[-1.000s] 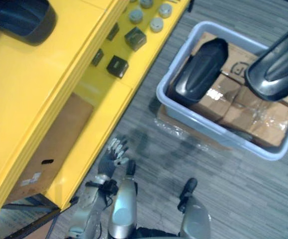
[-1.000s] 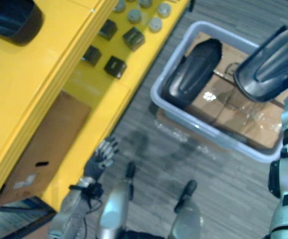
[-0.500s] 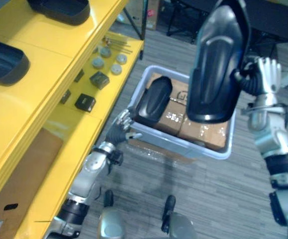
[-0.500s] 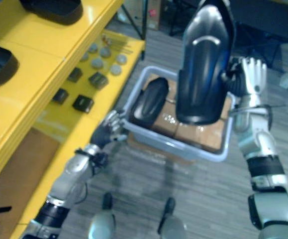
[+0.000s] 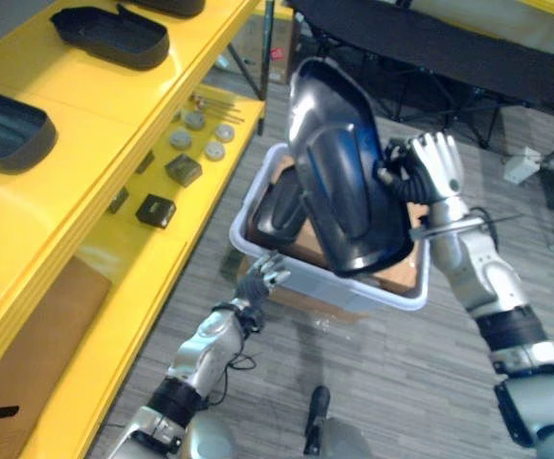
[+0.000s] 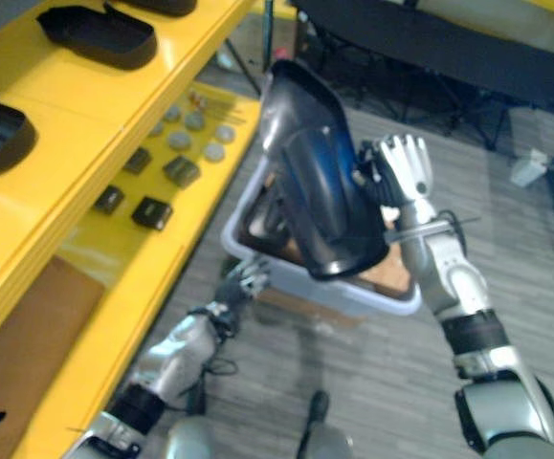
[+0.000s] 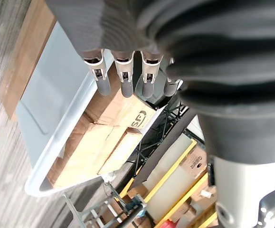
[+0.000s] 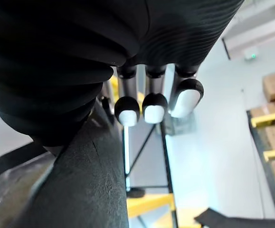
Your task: Walk over and take plastic housings, then place them on the shelf
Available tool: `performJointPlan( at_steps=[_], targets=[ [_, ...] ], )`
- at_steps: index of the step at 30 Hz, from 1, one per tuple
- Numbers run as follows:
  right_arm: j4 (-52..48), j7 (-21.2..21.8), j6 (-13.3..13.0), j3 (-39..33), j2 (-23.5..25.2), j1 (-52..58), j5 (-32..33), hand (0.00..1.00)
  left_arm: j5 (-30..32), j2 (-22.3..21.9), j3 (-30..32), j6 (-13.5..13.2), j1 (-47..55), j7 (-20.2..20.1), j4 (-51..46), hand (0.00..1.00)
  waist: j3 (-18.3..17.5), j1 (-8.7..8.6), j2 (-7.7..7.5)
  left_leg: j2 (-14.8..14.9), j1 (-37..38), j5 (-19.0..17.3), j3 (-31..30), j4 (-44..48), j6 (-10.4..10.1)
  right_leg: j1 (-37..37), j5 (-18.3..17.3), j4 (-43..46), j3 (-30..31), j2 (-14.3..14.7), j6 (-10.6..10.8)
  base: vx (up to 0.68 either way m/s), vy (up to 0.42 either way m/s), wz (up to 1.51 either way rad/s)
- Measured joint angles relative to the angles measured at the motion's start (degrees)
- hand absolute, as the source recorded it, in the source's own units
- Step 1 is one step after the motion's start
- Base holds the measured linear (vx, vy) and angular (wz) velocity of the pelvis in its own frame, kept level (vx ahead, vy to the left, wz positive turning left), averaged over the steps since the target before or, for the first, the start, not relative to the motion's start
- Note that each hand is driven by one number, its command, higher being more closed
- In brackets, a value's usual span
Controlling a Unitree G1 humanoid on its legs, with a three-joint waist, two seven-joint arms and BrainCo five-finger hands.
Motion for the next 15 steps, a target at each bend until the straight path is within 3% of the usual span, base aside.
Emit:
performJointPlan(
  at_steps=[10, 15],
  targets=[
    [0.0, 3.5, -1.1, 5.0, 1.9, 0.0, -1.9, 1.00, -4.6, -1.1, -2.5, -0.8, -4.4, 2.1, 4.1, 0.00, 0.0, -0.07, 0.02, -0.1, 0.0, 0.3, 0.0, -0.1, 0.0, -0.1, 0.1, 0.0, 0.0, 0.0, 0.0, 0.00, 0.000, 0.00],
    [0.0, 4.5, -1.1, 5.0, 2.4, 0.0, -2.2, 1.00, -9.1, -1.1, -2.1, -2.9, -5.7, 2.3, 5.1, 0.00, 0.0, -0.04, 0.02, -0.1, 0.0, 0.3, 0.0, -0.1, 0.0, -0.1, 0.1, 0.0, 0.1, -0.1, 0.0, 0.00, 0.000, 0.00]
  ],
)
